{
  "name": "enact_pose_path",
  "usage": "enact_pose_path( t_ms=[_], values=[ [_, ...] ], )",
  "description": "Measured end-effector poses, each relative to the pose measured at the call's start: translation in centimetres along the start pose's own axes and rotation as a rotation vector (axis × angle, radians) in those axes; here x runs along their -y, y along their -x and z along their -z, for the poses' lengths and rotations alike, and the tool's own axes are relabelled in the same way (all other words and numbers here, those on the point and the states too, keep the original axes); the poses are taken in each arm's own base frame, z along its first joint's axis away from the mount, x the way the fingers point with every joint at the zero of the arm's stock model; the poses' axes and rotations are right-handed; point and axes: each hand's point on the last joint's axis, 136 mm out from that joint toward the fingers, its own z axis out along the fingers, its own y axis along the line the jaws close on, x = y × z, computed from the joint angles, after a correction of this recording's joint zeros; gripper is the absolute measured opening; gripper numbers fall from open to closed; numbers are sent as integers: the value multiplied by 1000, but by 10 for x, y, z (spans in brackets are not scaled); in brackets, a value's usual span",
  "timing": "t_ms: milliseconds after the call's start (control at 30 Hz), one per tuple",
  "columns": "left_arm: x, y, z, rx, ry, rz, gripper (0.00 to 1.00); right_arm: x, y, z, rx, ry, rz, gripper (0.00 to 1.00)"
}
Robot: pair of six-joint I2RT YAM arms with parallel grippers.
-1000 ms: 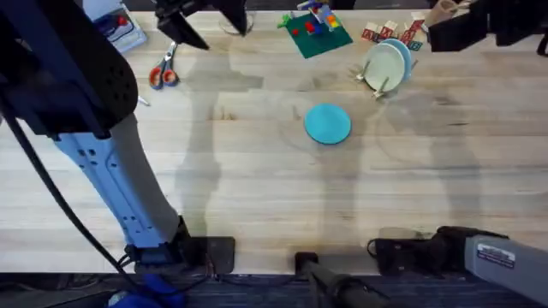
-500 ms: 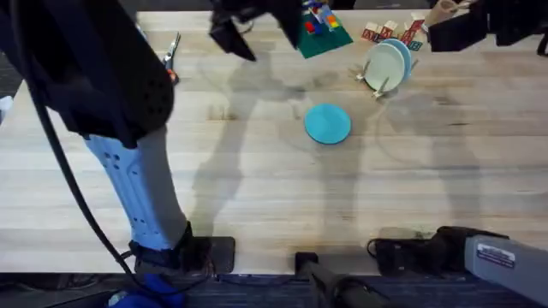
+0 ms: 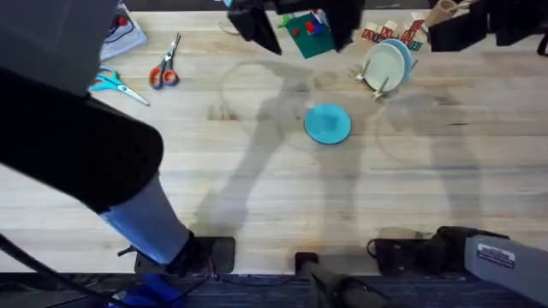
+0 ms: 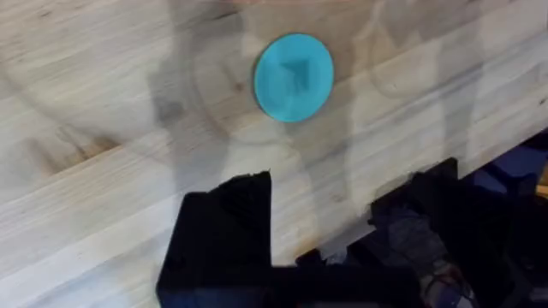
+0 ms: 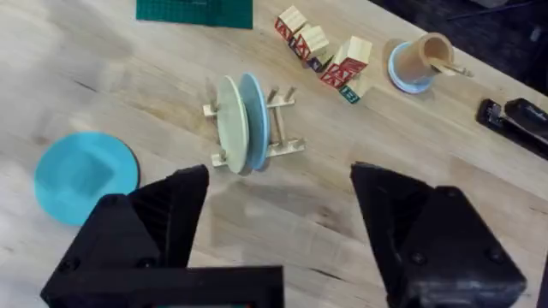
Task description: Pick up the plates from the table one by one and place each into a slot on the dish rack.
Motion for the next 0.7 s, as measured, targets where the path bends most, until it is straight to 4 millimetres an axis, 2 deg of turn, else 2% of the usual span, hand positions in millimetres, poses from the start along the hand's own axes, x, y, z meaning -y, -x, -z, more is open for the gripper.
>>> enact_pose_path(
  t_ms=[133,633,667,700],
  values=[
    [15,-1,-7,2,-3,-36,995,0,0,0,0,0,0,995],
    [13,12,-6,55,5,-16,994,0,0,0,0,0,0,996],
    [14,13,-5,62,3,-15,978,0,0,0,0,0,0,995],
    [14,15,-5,68,0,-18,866,0,0,0,0,0,0,995]
  ],
)
